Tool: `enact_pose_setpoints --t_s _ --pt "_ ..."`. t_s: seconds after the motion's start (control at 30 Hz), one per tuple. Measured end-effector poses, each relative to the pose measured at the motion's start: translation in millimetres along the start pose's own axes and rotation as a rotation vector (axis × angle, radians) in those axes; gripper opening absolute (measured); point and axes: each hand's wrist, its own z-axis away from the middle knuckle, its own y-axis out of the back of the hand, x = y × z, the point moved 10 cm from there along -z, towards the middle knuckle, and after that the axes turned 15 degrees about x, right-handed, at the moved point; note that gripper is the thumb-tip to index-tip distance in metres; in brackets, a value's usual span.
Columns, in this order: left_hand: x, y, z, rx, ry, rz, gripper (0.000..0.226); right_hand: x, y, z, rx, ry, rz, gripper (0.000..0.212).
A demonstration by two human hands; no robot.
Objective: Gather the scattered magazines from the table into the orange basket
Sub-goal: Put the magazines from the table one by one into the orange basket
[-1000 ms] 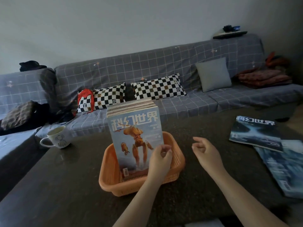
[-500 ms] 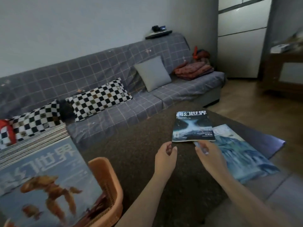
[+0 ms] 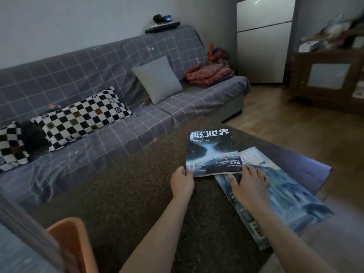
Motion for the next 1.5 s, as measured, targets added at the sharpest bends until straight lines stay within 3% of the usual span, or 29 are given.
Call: enact_pose_setpoints --t_s 0.2,0.37,0.53,0.67,0.77,0.83,0.97,1.03,1.27,1.5 --pt "-13 -6 -1 -0.058 0.261 0.136 0.029 11 16 1 0.104 -0.138 -0.182 0.048" --pt "-14 0 36 -0.184 0.523 0.454 0.017 20 27 5 0.128 -0.226 -0.239 0.044" --pt "-26 31 77 -0.189 0.573 0.627 0.014 23 40 27 0.083 -0.243 -0.239 0.042" --pt "-33 65 107 -0.206 0.573 0.691 0.013 17 48 53 -0.036 -0.203 -0.286 0.044" --pt "-33 93 129 -0.229 0.557 0.729 0.015 6 58 70 -0.137 -0.195 -0.501 0.038" --pt "-31 116 141 -0.233 0.530 0.762 0.016 5 66 84 -0.240 -0.333 -0.728 0.037" --pt "-28 167 158 -0.235 0.474 0.832 0.011 -24 79 119 -0.565 -0.643 -1.406 0.027" --pt "-26 193 164 -0.237 0.407 0.853 0.007 -44 92 128 -0.658 -0.595 -1.525 0.023" --pt "-33 278 169 -0.164 0.214 0.874 0.008 -116 138 156 -0.707 -0.277 -1.631 0.039" --pt "-53 356 165 -0.104 0.119 0.903 0.032 -185 157 191 -0.831 -0.186 -1.666 0.038"
